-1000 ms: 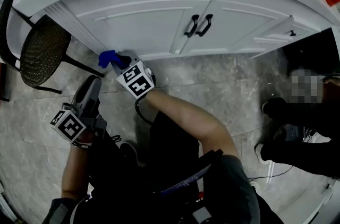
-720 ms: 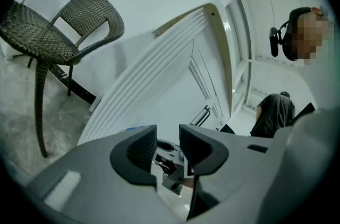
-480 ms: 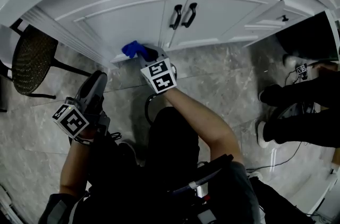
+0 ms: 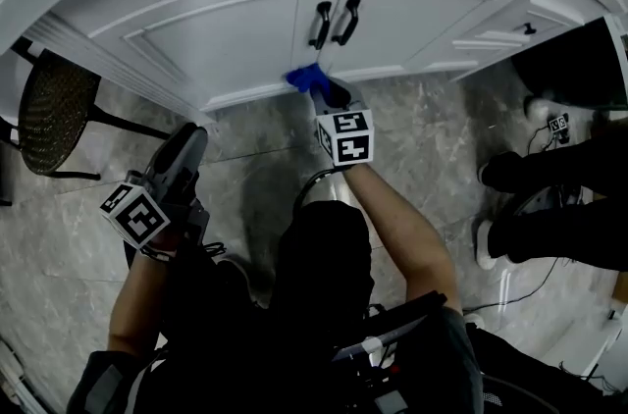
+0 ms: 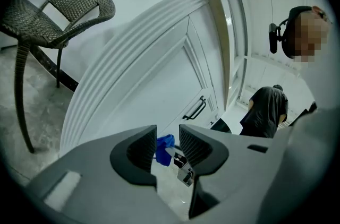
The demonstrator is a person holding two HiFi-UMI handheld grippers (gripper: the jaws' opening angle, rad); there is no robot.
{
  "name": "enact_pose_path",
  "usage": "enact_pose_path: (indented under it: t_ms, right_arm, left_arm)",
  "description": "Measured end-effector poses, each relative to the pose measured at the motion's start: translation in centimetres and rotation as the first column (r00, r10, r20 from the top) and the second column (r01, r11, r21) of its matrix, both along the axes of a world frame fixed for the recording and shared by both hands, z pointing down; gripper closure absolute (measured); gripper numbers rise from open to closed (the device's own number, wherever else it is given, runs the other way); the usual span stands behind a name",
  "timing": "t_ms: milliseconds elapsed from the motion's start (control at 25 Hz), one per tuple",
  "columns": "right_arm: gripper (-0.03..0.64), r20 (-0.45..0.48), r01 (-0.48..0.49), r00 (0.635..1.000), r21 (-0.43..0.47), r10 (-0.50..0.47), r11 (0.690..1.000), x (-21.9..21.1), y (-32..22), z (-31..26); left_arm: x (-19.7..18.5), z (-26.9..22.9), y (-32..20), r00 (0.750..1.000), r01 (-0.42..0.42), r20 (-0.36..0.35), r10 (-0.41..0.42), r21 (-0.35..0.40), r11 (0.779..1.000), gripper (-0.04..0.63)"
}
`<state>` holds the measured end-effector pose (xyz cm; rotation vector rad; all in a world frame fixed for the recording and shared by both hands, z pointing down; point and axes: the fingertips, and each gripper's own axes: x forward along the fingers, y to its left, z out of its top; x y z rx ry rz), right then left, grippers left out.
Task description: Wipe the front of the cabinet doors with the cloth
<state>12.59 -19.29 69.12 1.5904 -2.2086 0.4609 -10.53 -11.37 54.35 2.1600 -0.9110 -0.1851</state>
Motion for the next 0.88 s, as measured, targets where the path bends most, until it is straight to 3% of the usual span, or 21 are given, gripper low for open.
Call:
enact_pose_path:
  t_ms: [120,280,360,480,600,720,880]
  right_arm:
    - [0.558,-0.003,-0.058,0.998,-0.025,0.058,0.998,2.4,-0.1,0.9]
    - [0.558,-0.012,-0.062,0.998,-0.058,0.062,0.996,3.0,0.1,1.5]
    - [0.558,-0.002,-0.022,1.0,-0.089,0.022,0.996,1.5,0.5,1.5]
    - [0.558,0.014,0.132,0.991,-0.135,-0.131,0.982,-3.6,0.8,0.9]
    - [0.558,0.041,0.301,0.954,-0.155,-0.298,0.941,-10.2,0.9,0.1]
    - [0.558,0.092,0.412,0.911,-0.187,-0.402,0.892,-16.9,0.9,0.2]
    - [0.558,0.106,0.545,0.837,-0.246,-0.537,0.802,-25.3,1.7,1.7]
  left_arm:
    - [-0.4,0.7,0.1,1.0,0.015,-0.008,-0.016,-0.021,1.0,0.463]
    - [-1.1,0.9,0.0,0.999,0.041,-0.024,-0.042,-0.024,0.999,0.463]
    - [-2.0,0.7,0.0,0.997,0.063,-0.035,-0.064,-0.024,0.998,0.463]
    - [-3.4,0.6,0.0,0.995,0.091,-0.045,-0.093,-0.029,0.995,0.463]
    - [-4.3,0.4,0.1,0.992,0.113,-0.046,-0.114,-0.034,0.993,0.463]
    - [-5.7,0.6,0.5,0.989,0.142,-0.025,-0.144,-0.048,0.989,0.463]
    - [-8.7,0.7,1.6,0.978,0.207,0.001,-0.208,-0.069,0.976,0.463]
